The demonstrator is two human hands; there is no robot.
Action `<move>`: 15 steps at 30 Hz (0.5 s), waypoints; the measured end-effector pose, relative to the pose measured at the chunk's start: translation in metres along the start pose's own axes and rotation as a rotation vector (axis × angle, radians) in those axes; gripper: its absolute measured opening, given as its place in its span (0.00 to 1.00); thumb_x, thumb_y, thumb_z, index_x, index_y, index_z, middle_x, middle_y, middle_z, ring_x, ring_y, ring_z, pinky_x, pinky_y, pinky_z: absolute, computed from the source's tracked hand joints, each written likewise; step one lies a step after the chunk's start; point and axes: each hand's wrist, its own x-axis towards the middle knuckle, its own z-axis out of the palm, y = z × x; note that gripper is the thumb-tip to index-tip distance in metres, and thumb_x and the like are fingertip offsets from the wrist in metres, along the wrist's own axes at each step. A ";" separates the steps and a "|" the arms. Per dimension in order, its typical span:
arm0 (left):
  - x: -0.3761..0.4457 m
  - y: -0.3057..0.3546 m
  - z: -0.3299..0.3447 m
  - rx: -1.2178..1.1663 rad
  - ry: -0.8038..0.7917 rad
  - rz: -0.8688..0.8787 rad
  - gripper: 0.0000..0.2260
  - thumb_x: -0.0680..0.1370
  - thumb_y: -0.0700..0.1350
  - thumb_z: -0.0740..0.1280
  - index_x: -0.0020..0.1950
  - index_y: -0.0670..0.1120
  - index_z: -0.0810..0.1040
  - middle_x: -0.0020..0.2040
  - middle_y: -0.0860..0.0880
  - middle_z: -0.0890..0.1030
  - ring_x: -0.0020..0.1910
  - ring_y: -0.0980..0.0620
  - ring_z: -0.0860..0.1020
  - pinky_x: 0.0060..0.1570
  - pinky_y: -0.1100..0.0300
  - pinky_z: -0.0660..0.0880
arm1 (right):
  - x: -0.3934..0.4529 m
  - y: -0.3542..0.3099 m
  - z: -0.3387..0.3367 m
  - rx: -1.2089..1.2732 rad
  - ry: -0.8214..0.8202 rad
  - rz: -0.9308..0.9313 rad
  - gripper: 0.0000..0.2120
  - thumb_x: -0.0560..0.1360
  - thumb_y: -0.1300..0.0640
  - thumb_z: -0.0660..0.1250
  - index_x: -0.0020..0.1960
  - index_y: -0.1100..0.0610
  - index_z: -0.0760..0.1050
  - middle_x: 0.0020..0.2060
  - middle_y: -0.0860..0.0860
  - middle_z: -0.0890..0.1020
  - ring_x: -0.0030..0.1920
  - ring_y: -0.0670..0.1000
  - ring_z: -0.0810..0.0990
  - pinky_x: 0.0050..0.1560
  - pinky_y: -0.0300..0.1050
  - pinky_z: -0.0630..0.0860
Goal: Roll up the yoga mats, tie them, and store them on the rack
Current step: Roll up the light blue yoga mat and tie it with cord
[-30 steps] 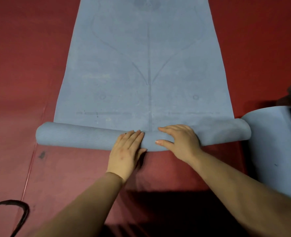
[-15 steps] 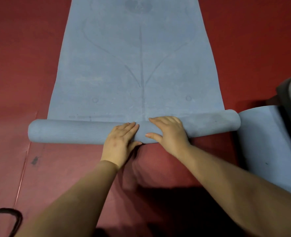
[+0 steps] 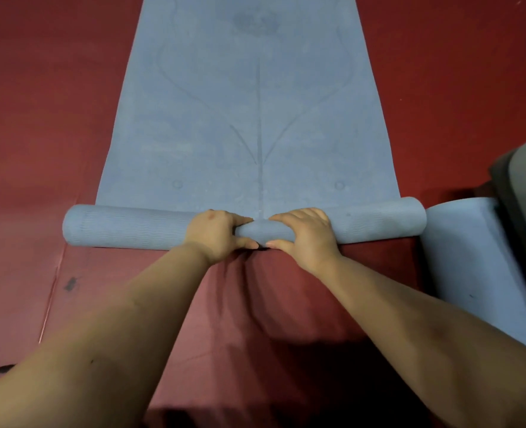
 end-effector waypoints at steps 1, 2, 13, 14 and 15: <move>-0.005 0.000 0.002 -0.001 0.003 -0.005 0.26 0.70 0.61 0.70 0.66 0.57 0.74 0.63 0.52 0.78 0.62 0.51 0.74 0.57 0.60 0.68 | -0.005 -0.003 0.002 0.004 0.014 0.009 0.22 0.65 0.40 0.68 0.52 0.52 0.82 0.43 0.49 0.84 0.48 0.55 0.81 0.57 0.43 0.61; -0.012 -0.001 0.004 -0.004 0.002 -0.012 0.25 0.70 0.61 0.70 0.66 0.57 0.74 0.62 0.52 0.79 0.62 0.51 0.74 0.56 0.61 0.68 | -0.011 -0.006 0.004 -0.001 0.019 0.014 0.22 0.64 0.39 0.68 0.52 0.51 0.82 0.42 0.48 0.84 0.46 0.54 0.81 0.56 0.43 0.61; -0.114 0.006 0.059 -0.058 -0.038 -0.040 0.26 0.68 0.66 0.68 0.65 0.62 0.73 0.58 0.55 0.81 0.59 0.54 0.77 0.54 0.60 0.72 | -0.115 -0.031 0.007 -0.001 -0.076 -0.019 0.24 0.65 0.36 0.63 0.50 0.50 0.82 0.39 0.46 0.83 0.43 0.53 0.81 0.52 0.42 0.62; -0.121 0.007 0.064 -0.073 -0.037 -0.043 0.26 0.67 0.66 0.69 0.64 0.62 0.74 0.57 0.55 0.81 0.58 0.54 0.77 0.54 0.60 0.72 | -0.124 -0.033 0.007 -0.002 -0.076 -0.023 0.24 0.65 0.36 0.62 0.50 0.50 0.82 0.39 0.46 0.82 0.42 0.53 0.81 0.52 0.42 0.62; -0.129 0.007 0.068 -0.083 -0.044 -0.045 0.25 0.67 0.66 0.69 0.63 0.63 0.75 0.57 0.56 0.81 0.58 0.54 0.77 0.54 0.59 0.72 | -0.133 -0.034 0.007 -0.002 -0.073 -0.029 0.24 0.65 0.36 0.61 0.49 0.51 0.82 0.38 0.46 0.82 0.42 0.53 0.81 0.51 0.42 0.63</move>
